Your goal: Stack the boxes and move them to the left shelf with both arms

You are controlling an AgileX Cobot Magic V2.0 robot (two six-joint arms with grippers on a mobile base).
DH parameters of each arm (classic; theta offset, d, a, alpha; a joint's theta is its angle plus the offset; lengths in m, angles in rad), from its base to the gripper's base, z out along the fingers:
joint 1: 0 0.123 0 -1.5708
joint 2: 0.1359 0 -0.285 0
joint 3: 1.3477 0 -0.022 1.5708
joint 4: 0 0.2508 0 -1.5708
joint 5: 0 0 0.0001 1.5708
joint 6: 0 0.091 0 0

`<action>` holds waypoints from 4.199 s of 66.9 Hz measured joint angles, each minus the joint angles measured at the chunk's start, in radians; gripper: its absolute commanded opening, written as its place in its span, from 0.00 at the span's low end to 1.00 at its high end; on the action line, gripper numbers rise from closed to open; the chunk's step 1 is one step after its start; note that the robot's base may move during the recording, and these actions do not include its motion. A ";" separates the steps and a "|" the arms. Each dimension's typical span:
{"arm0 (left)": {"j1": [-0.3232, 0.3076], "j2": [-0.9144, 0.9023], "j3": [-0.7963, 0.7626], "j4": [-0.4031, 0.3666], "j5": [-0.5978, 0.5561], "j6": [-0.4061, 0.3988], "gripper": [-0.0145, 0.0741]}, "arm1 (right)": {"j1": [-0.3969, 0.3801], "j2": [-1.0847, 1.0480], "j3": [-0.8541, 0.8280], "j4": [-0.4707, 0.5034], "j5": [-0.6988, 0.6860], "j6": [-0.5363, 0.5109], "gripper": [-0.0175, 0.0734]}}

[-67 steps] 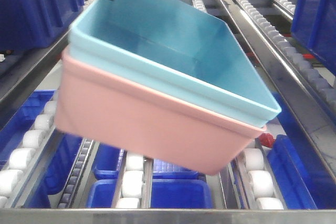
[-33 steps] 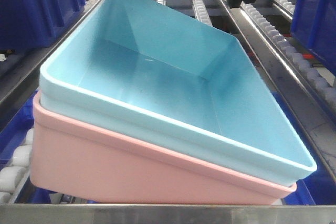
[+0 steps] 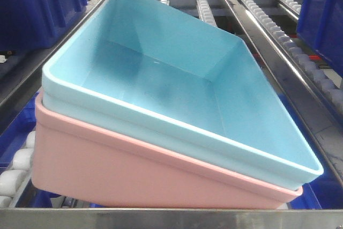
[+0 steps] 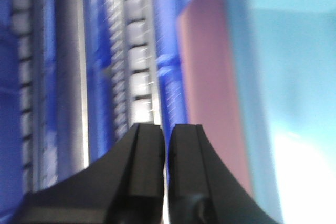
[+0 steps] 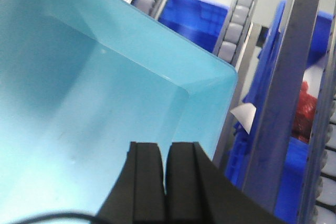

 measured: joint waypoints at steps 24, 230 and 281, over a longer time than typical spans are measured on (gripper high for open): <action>-0.158 -0.465 0.426 0.081 -0.324 -0.002 0.18 | 0.000 -0.327 0.275 -0.008 -0.173 0.000 0.25; 0.584 -1.340 1.300 -0.476 -0.962 0.564 0.18 | 0.000 -0.614 0.536 -0.055 -0.306 0.001 0.25; 0.584 -1.340 1.300 -0.476 -0.964 0.564 0.18 | -0.037 -0.616 0.586 0.122 -0.222 -0.164 0.25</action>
